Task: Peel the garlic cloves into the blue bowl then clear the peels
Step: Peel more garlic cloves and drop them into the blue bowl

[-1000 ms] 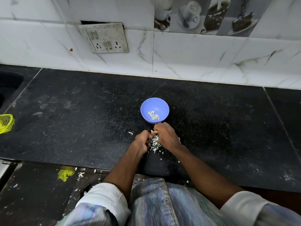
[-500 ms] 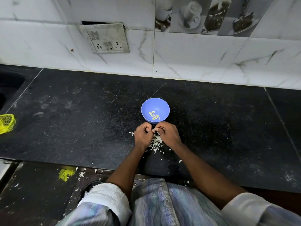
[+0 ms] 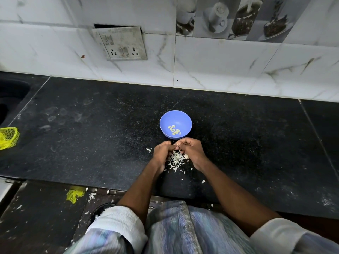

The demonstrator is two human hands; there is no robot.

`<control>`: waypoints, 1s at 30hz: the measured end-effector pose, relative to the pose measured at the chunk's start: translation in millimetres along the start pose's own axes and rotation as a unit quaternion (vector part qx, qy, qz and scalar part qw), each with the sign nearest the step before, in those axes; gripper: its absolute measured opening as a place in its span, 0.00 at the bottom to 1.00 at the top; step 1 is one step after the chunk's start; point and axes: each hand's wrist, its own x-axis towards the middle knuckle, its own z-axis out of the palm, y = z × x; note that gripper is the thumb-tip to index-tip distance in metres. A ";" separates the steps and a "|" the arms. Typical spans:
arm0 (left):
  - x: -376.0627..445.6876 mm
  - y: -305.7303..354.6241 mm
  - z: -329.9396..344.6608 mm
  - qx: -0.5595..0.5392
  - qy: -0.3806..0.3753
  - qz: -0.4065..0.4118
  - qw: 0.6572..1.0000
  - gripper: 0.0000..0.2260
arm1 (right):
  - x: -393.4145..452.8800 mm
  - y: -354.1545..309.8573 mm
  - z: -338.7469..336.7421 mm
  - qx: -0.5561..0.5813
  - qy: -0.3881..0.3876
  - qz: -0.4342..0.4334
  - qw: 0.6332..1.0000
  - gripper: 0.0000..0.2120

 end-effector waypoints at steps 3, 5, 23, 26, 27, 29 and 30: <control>-1.6 2.7 0.9 -0.020 -0.018 -0.029 0.999 0.13 | 0.0 3.1 1.1 -0.006 0.004 0.007 1.000 0.05; -4.6 4.6 1.5 -0.029 -0.021 -0.024 0.999 0.11 | 0.3 4.0 1.6 -0.006 0.008 0.012 1.000 0.05; -11.5 -1.8 4.0 0.130 0.024 0.161 0.978 0.07 | 0.4 3.9 4.9 0.042 0.028 0.060 0.997 0.08; -9.6 -7.8 -2.2 0.284 0.050 0.242 0.926 0.05 | 2.9 7.3 3.2 0.070 0.036 0.080 0.994 0.08; -10.7 -7.8 -3.2 0.321 0.068 0.260 0.908 0.05 | 2.9 7.8 3.2 0.079 0.033 0.083 0.993 0.08; -12.6 -6.1 -2.8 0.368 0.107 0.281 0.880 0.04 | 2.0 8.1 3.1 0.097 0.025 0.086 0.991 0.07; -12.6 -5.5 -2.6 0.380 0.122 0.285 0.872 0.03 | 1.4 7.7 3.3 0.104 0.021 0.087 0.991 0.07</control>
